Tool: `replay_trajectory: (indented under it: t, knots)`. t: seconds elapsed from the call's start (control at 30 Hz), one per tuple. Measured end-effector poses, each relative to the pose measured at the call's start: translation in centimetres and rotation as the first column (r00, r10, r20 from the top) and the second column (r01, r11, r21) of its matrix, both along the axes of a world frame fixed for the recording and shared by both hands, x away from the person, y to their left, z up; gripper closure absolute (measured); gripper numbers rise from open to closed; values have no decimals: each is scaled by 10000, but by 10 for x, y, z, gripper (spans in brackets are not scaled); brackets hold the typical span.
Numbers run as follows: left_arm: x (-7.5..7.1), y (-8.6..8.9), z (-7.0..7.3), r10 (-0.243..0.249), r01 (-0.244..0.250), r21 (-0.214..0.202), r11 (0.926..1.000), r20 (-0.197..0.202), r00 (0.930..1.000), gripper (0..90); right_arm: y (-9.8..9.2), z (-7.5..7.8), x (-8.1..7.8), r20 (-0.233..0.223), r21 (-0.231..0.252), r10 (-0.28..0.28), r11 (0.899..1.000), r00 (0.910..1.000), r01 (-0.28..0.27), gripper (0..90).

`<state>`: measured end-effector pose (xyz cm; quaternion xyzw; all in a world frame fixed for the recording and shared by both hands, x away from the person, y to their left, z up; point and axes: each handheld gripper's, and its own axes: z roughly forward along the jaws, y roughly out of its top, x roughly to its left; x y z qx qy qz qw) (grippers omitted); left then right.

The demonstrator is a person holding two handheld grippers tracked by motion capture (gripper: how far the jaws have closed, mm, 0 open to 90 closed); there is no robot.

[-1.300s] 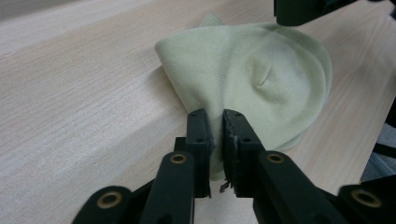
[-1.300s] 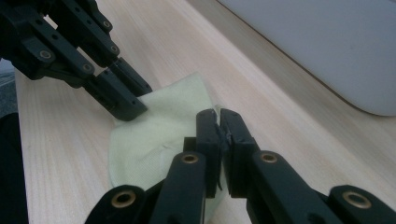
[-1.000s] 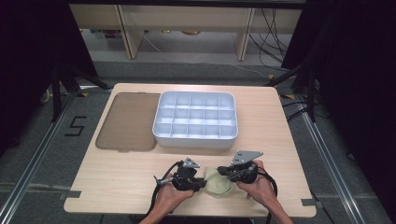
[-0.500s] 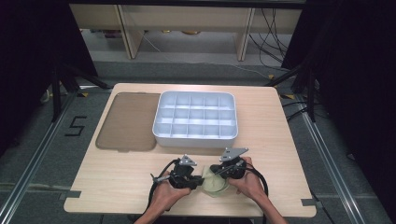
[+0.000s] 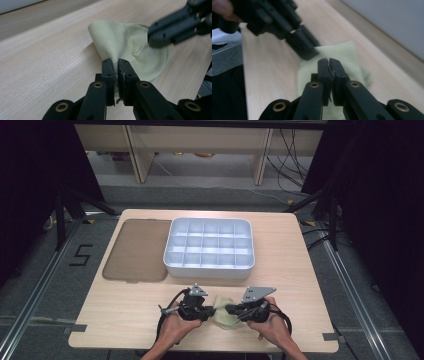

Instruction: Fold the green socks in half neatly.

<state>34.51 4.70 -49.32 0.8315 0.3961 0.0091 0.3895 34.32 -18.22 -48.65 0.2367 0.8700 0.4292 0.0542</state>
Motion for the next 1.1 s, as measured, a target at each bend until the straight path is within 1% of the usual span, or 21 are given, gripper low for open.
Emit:
replay_trajectory:
  t: [0.03,0.07,0.2,0.23,0.27,0.3,0.33,0.4,0.43,0.5,0.57,0.6,0.7,0.73,0.8,0.83,0.87,0.93,0.97,1.0,1.1]
  knots:
    - [1,0,0,-45,45,8,10000,132,9999,837,7,-4,-3,-120,-91,350,9993,9993,-351,879]
    - [0,0,1,-24,24,8,10000,-5,10000,837,7,-4,-3,-120,-91,350,9993,9993,-351,879]
    - [0,1,3,-128,126,62,9999,224,9997,836,20,-15,-9,-304,-443,824,9955,9961,-837,878]
    - [0,1,3,-128,126,62,9999,224,9997,836,20,-15,-9,-304,-443,824,9955,9961,-837,878]
    - [0,1,3,-136,134,62,9999,225,9997,836,24,-20,-10,-398,-643,970,9930,9945,-994,878]
    - [-1,1,3,-121,120,44,9999,146,9998,836,26,-21,-10,-352,-764,1012,9917,9942,-1037,878]
    - [-1,1,4,-154,149,195,9997,237,9996,836,27,-23,-9,-242,-844,1103,9901,9936,-1120,879]
    - [-1,1,4,-155,150,180,9997,267,9995,836,27,-22,-9,-399,-825,1001,9912,9942,-1031,879]
    - [-1,1,4,-174,170,164,9997,284,9994,836,26,-21,-8,-305,-772,1028,9915,9942,-1048,879]
    - [-2,1,5,-230,224,189,9996,315,9992,835,20,-17,-7,-214,-480,798,9956,9966,-807,879]
    - [-2,1,5,-193,186,210,9996,356,9992,835,16,-13,-4,-102,-459,641,9969,9979,-645,879]
    - [-3,1,7,-238,227,272,9994,403,9989,835,6,-7,2,82,-203,179,9996,9998,-178,879]
    - [-4,0,9,-292,273,372,9989,496,9983,835,-10,-4,9,-270,-200,-556,9983,9981,550,879]
    - [-5,0,11,-329,310,349,9989,562,9979,835,-15,-5,11,-158,-177,-607,9980,9980,604,879]
    - [-5,0,12,-377,357,338,9988,612,9974,835,-19,-6,12,-291,-235,-661,9976,9974,655,879]
    - [-5,0,13,-412,391,362,9986,612,9973,835,-21,-8,12,-231,-440,-648,9970,9976,638,879]
    - [-6,-1,14,-429,409,330,9986,639,9970,834,-20,-8,13,-320,-418,-567,9976,9979,553,879]
    - [-6,-2,14,-441,420,341,9985,641,9970,834,-19,-9,13,-351,-488,-687,9966,9970,669,879]
    - [-7,-3,15,-524,501,355,9981,673,9964,834,-16,-11,14,-377,-704,-661,9955,9971,633,878]
    - [-7,-3,15,-524,501,355,9981,673,9964,834,-16,-11,14,-377,-704,-661,9955,9971,633,878]
    - [-11,-8,19,-658,618,450,9971,938,9934,833,-12,-14,18,-427,-757,-594,9956,9973,561,878]
